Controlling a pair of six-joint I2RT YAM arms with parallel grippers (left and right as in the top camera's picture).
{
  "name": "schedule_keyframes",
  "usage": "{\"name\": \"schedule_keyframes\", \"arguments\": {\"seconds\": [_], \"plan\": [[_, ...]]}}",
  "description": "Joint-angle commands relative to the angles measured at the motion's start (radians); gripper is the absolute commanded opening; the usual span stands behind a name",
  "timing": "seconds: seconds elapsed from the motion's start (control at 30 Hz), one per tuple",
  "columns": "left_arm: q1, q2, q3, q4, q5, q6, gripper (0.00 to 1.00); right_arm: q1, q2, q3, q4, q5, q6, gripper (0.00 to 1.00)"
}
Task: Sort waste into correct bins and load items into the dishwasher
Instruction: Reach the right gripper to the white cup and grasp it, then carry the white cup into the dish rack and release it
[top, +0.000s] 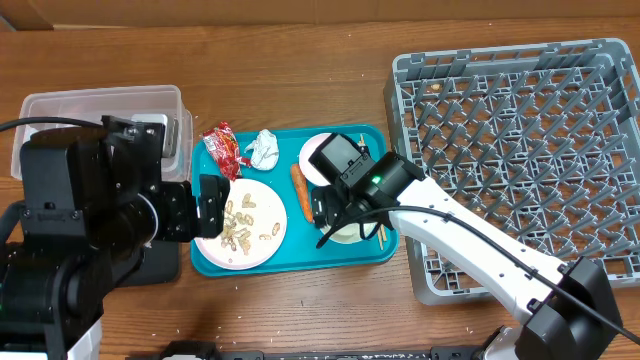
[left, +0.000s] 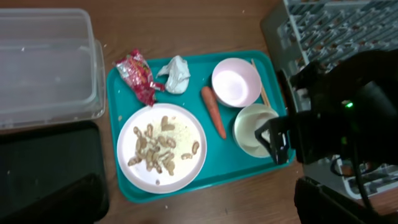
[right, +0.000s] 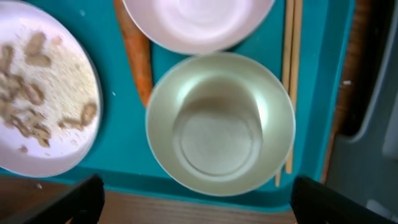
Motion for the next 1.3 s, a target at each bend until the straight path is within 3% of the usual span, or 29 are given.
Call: {"name": "schedule_keyframes", "arguments": {"seconds": [0.0,0.47,0.83,1.27], "plan": [[0.006,0.002,0.018,-0.006,-0.022,0.002,1.00,-0.024,-0.007,-0.062,0.072,0.013,0.013,0.95],[0.006,0.005,0.017,-0.006,-0.021,0.002,1.00,-0.067,0.047,-0.131,0.174,-0.031,0.028,0.86],[0.006,0.005,0.017,-0.009,-0.022,0.002,1.00,-0.065,0.044,-0.156,0.183,-0.084,0.061,0.69],[0.006,0.005,0.017,-0.009,-0.022,0.002,1.00,-0.066,-0.220,0.079,-0.018,0.115,0.047,0.62]]}}
